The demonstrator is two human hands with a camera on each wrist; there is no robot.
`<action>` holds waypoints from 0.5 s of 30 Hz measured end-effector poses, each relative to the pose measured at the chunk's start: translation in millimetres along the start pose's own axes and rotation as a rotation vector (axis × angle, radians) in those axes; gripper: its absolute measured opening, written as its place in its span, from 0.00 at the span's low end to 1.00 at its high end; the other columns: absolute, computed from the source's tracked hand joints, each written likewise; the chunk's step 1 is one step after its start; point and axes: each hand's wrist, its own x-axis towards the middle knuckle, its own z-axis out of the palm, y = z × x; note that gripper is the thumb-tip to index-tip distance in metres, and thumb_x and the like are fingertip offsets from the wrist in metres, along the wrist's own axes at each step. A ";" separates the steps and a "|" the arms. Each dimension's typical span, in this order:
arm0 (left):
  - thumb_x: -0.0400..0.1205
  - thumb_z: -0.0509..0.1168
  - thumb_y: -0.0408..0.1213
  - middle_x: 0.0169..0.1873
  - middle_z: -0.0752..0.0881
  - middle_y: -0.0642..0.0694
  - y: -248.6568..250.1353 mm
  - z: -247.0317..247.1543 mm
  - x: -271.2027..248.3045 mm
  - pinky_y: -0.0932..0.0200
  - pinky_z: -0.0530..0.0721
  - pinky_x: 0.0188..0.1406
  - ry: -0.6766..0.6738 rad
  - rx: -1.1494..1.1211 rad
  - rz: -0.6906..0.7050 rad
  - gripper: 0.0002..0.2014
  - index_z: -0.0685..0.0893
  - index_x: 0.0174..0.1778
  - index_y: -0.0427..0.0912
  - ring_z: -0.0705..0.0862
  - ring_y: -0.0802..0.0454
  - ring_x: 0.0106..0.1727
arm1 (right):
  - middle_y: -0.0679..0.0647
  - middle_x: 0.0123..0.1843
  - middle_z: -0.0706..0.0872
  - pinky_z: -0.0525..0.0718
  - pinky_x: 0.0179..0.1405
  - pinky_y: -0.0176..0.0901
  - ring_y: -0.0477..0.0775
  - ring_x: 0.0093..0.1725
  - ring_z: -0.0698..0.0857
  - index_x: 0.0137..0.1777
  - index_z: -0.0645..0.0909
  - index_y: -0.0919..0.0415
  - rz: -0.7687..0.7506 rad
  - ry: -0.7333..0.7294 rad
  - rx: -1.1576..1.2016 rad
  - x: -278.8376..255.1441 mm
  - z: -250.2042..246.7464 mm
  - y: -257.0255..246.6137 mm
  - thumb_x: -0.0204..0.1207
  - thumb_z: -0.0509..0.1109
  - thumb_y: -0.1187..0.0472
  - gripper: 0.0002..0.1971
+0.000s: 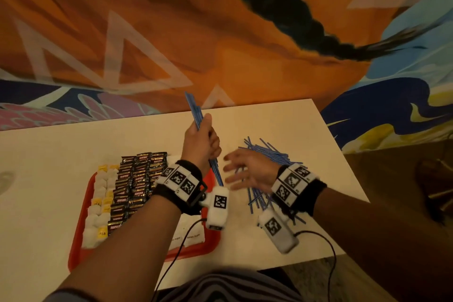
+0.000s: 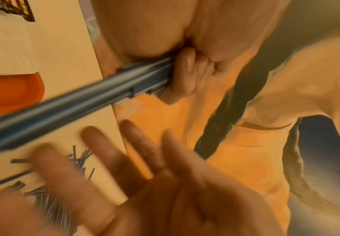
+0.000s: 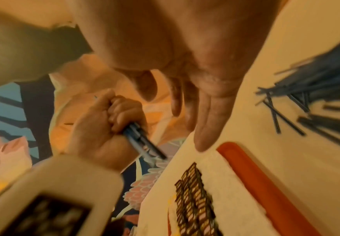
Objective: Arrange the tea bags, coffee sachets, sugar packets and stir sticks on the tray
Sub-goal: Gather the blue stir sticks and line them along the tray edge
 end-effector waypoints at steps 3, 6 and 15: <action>0.91 0.57 0.45 0.19 0.61 0.52 4.3 5.3 2.5 0.66 0.57 0.16 0.020 0.002 0.043 0.18 0.63 0.36 0.45 0.57 0.56 0.17 | 0.64 0.53 0.85 0.86 0.48 0.55 0.63 0.47 0.86 0.56 0.80 0.62 0.069 -0.135 0.098 -5.2 12.9 7.6 0.80 0.62 0.73 0.10; 0.91 0.57 0.46 0.19 0.62 0.52 5.2 12.5 -1.2 0.64 0.62 0.17 -0.018 0.045 0.068 0.18 0.66 0.36 0.45 0.61 0.55 0.18 | 0.65 0.50 0.86 0.85 0.51 0.52 0.60 0.46 0.87 0.43 0.80 0.63 0.050 -0.157 0.165 -0.4 19.3 8.6 0.79 0.63 0.75 0.10; 0.89 0.60 0.46 0.22 0.66 0.48 -5.6 15.1 -15.7 0.60 0.67 0.20 -0.097 0.141 0.085 0.17 0.66 0.39 0.43 0.66 0.51 0.21 | 0.72 0.53 0.86 0.89 0.51 0.55 0.68 0.49 0.89 0.59 0.77 0.76 0.061 -0.065 0.396 -2.4 23.1 8.3 0.78 0.55 0.79 0.14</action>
